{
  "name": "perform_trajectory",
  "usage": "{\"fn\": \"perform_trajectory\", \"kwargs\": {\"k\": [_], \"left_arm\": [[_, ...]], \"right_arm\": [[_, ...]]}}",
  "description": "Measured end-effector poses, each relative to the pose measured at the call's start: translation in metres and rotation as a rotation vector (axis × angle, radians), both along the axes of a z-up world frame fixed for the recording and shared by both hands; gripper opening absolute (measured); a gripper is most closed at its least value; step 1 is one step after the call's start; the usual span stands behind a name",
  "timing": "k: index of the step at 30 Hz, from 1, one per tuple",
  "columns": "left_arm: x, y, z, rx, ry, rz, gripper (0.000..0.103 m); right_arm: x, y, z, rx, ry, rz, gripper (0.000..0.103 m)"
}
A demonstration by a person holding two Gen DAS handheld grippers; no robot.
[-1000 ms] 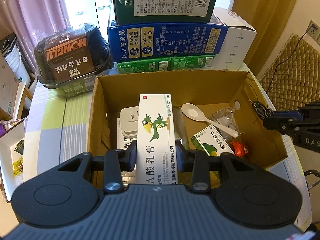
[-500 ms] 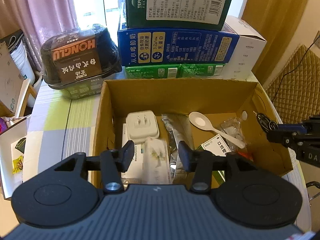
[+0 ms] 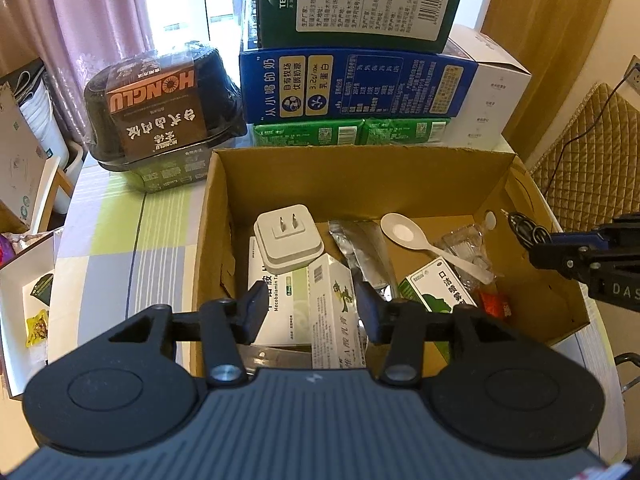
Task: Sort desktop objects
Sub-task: 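Lower into the box and open both grippers to release ointment box and cable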
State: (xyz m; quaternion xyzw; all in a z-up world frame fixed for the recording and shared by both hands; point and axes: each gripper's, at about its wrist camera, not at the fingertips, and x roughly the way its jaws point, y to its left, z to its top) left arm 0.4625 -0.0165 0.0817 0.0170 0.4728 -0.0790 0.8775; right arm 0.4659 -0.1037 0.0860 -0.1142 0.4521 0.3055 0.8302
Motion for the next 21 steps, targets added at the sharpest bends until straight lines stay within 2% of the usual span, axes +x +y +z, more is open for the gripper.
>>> {"fn": "perform_trajectory", "kwargs": {"k": [11, 14, 17, 19, 21], "left_arm": [[-0.002, 0.002, 0.001, -0.004, -0.006, 0.001, 0.044], [-0.003, 0.005, 0.002, -0.003, -0.008, 0.007, 0.053], [-0.006, 0.007, 0.0, 0.003, -0.013, 0.01, 0.064], [-0.007, 0.008, -0.001, 0.001, -0.015, 0.011, 0.07], [-0.01, 0.008, -0.001, 0.01, -0.03, 0.016, 0.075]], "right_arm": [[-0.002, 0.01, 0.001, 0.021, 0.0, 0.0, 0.012], [0.003, 0.011, 0.004, 0.079, 0.003, -0.01, 0.012], [0.006, 0.01, 0.006, 0.111, 0.016, -0.022, 0.021], [0.005, 0.011, 0.007, 0.103, -0.002, -0.019, 0.035], [0.003, 0.01, 0.008, 0.096, -0.015, -0.018, 0.043]]}}
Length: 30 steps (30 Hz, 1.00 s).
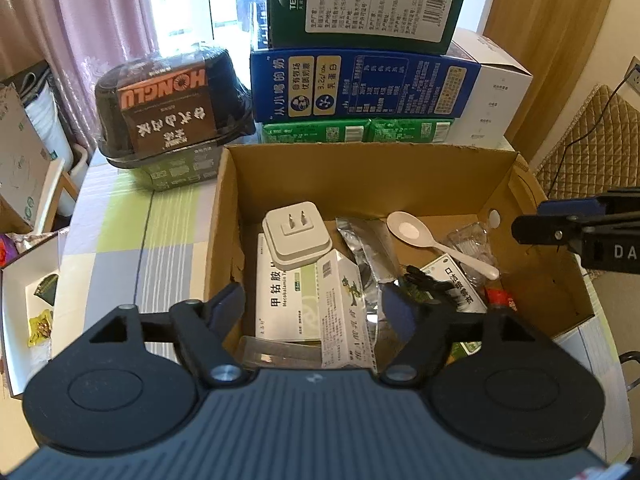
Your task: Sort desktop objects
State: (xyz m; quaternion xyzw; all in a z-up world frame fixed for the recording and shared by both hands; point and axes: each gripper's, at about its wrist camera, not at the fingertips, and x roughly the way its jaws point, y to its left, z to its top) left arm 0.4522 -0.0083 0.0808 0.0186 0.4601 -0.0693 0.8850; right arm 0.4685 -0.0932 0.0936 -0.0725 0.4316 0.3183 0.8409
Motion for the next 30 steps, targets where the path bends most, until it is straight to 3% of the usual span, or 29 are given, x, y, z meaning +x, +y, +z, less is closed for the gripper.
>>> {"fn": "perform_trajectory", "kwargs": {"k": [7, 12, 18, 25, 30], "left_arm": [[-0.014, -0.001, 0.007, 0.016, -0.032, 0.007, 0.089], [-0.031, 0.001, 0.02, 0.034, -0.081, 0.018, 0.101], [-0.059, 0.005, 0.041, 0.061, -0.138, 0.042, 0.102], [-0.098, 0.015, 0.065, 0.002, -0.145, 0.097, 0.102], [-0.13, 0.016, 0.084, -0.01, -0.156, 0.126, 0.102]], "right_arm": [[-0.01, -0.003, 0.002, -0.017, -0.017, 0.004, 0.064], [-0.021, -0.006, 0.011, -0.018, -0.031, 0.005, 0.073], [-0.044, -0.013, 0.028, -0.018, -0.051, 0.013, 0.087], [-0.083, -0.026, 0.042, -0.024, -0.054, 0.012, 0.1], [-0.118, -0.039, 0.052, -0.03, -0.062, -0.002, 0.101]]}}
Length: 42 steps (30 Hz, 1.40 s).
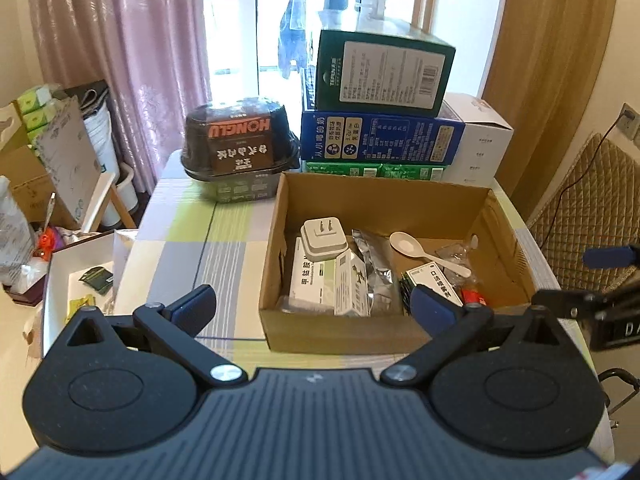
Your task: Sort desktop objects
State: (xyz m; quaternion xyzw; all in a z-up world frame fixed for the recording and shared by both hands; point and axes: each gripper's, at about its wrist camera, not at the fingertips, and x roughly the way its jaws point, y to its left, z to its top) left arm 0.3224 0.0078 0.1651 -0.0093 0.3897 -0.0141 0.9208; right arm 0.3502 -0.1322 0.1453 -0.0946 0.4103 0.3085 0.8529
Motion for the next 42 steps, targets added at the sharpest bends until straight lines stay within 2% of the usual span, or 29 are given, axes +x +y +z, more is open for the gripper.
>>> {"fn": "perform_trajectory", "kwargs": {"k": [10, 17, 21, 30, 42], "left_arm": [[-0.071, -0.018, 0.021, 0.023, -0.045, -0.024, 0.102], [-0.117, -0.028, 0.016, -0.002, -0.071, -0.006, 0.102], [-0.14, -0.031, 0.008, -0.017, -0.067, 0.015, 0.102], [-0.168, -0.038, -0.005, -0.047, -0.046, 0.044, 0.102], [-0.185, -0.046, -0.02, -0.058, -0.024, 0.045, 0.102]], "right_arm": [[-0.066, -0.032, 0.018, 0.019, -0.034, -0.032, 0.101], [-0.097, -0.06, 0.018, 0.052, 0.04, -0.113, 0.101], [-0.118, -0.073, 0.018, 0.042, 0.001, -0.128, 0.101], [-0.158, -0.095, 0.005, 0.054, 0.012, -0.16, 0.101], [-0.173, -0.11, -0.002, 0.06, 0.042, -0.186, 0.101]]}}
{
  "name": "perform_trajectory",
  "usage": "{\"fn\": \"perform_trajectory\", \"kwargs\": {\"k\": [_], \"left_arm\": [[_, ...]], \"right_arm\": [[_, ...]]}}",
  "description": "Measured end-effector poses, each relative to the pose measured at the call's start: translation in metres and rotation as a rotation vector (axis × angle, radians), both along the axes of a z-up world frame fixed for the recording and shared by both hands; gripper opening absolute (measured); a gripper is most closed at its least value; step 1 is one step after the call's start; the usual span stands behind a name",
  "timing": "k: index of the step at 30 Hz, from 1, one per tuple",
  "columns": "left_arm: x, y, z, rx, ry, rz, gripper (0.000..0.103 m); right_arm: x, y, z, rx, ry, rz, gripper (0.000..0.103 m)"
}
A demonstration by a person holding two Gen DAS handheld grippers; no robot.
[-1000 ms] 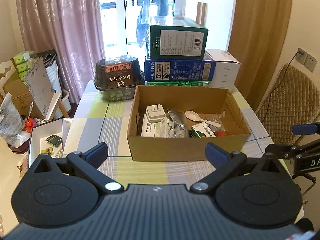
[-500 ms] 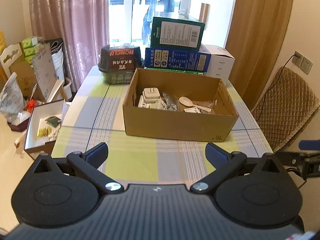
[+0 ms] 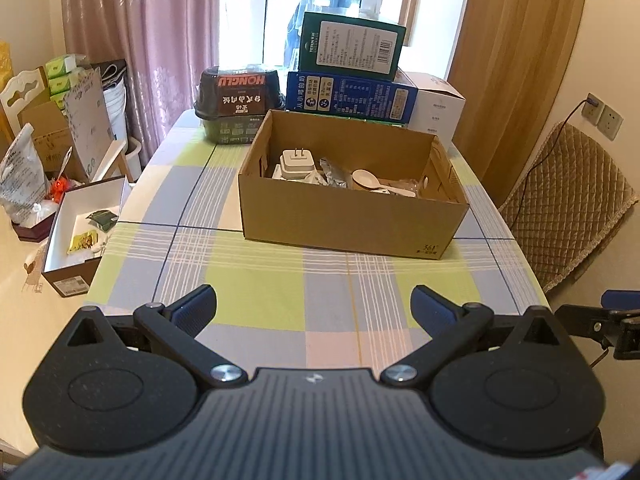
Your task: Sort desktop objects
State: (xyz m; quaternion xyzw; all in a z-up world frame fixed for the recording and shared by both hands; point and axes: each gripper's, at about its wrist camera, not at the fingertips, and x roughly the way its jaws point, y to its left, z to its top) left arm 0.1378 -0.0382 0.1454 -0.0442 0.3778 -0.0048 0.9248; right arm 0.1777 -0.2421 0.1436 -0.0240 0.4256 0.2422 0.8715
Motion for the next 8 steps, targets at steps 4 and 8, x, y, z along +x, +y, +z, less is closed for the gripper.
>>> {"fn": "perform_trajectory", "kwargs": {"k": [4, 8], "left_arm": [[-0.0011, -0.0025, 0.0007, 0.003, -0.008, -0.009, 0.102], [-0.0029, -0.0024, 0.0023, -0.017, -0.03, -0.008, 0.102]], "right_arm": [[-0.0027, 0.0039, -0.0009, -0.007, -0.008, 0.011, 0.101], [-0.0047, 0.0048, -0.0032, -0.018, -0.019, 0.01, 0.101]]}}
